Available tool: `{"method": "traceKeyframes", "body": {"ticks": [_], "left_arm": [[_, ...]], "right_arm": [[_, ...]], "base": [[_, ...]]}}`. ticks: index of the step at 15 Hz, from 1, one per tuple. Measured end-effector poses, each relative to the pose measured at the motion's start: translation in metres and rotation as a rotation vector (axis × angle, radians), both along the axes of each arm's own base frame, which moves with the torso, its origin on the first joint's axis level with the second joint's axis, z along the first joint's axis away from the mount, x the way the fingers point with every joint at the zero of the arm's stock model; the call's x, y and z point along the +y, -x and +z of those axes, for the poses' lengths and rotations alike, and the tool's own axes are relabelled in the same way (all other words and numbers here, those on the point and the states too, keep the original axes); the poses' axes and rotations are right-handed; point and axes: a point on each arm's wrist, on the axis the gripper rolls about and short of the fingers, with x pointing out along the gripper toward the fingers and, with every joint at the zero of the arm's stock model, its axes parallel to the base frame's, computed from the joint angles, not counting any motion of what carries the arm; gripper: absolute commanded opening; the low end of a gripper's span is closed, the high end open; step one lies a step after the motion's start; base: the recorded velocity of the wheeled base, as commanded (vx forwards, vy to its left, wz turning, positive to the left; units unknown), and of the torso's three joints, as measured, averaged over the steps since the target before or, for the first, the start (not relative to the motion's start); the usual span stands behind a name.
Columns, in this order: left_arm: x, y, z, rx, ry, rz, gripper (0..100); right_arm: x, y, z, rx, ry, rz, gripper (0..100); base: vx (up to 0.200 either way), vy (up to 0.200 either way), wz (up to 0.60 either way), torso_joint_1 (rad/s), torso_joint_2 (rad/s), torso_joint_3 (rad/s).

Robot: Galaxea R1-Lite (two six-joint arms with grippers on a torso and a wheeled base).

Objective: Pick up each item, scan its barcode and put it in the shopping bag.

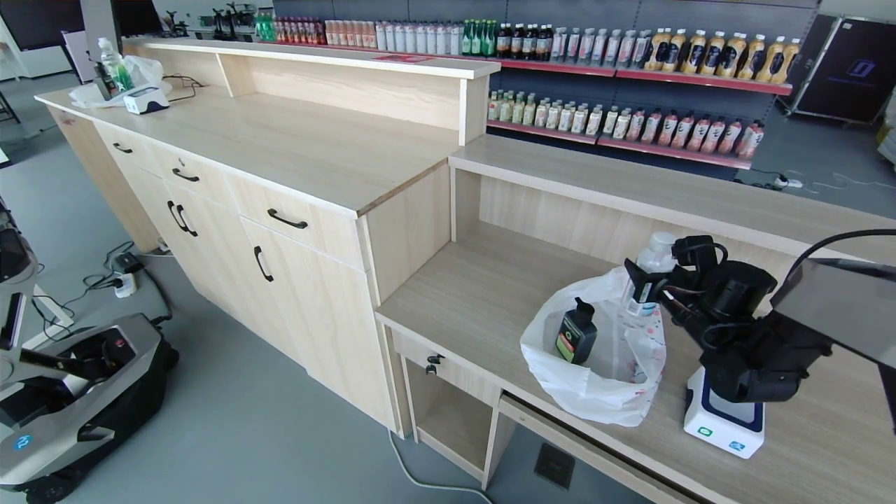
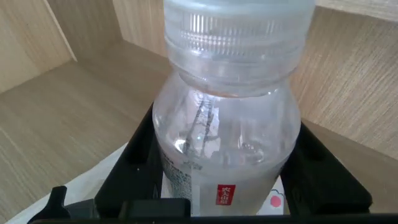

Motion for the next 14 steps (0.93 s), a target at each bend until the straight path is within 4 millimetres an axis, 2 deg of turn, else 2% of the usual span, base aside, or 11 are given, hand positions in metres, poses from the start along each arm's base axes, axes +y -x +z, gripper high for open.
{"method": "traceKeyframes", "body": {"ticks": [7, 10, 14], "left_arm": [[0.000, 0.000, 0.000, 0.000, 0.000, 0.000, 100], [0.000, 0.000, 0.000, 0.000, 0.000, 0.000, 100], [0.000, 0.000, 0.000, 0.000, 0.000, 0.000, 100]], "right_arm": [[0.006, -0.022, -0.045, 0.010, 0.013, 0.129, 0], [0.006, -0.026, -0.058, 0.024, 0.014, 0.136, 0], [0.007, -0.034, -0.063, 0.001, 0.024, 0.205, 0]], "base": [[0.000, 0.000, 0.00, 0.000, 0.00, 0.000], [0.000, 0.000, 0.00, 0.000, 0.00, 0.000], [0.000, 0.000, 0.00, 0.000, 0.00, 0.000]]}}
